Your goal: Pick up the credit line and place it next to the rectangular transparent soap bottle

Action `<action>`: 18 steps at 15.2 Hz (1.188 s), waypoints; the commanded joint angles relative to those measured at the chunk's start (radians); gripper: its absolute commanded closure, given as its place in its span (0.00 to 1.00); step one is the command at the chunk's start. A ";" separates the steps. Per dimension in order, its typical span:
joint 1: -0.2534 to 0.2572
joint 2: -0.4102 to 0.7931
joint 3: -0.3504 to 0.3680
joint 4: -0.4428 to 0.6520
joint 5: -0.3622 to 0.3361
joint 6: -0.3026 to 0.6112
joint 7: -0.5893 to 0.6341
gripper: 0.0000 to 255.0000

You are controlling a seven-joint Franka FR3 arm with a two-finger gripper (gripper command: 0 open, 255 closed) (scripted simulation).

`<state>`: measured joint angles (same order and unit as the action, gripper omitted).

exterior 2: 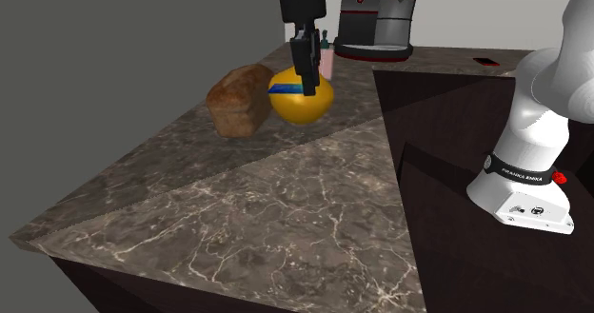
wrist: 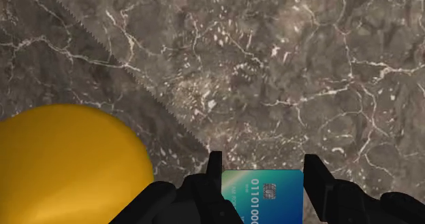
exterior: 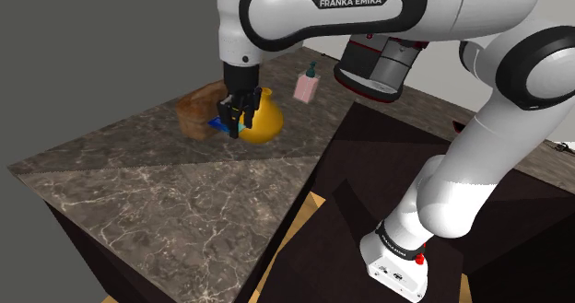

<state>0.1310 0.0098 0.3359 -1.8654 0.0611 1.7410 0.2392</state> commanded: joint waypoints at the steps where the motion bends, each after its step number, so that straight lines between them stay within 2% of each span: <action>1: -0.001 -0.004 -0.001 0.023 0.001 -0.027 0.000 1.00; 18: 0.000 0.011 0.000 0.269 -0.004 -0.258 0.016 1.00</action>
<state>0.1293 0.0191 0.3343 -1.6127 0.0570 1.4972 0.2509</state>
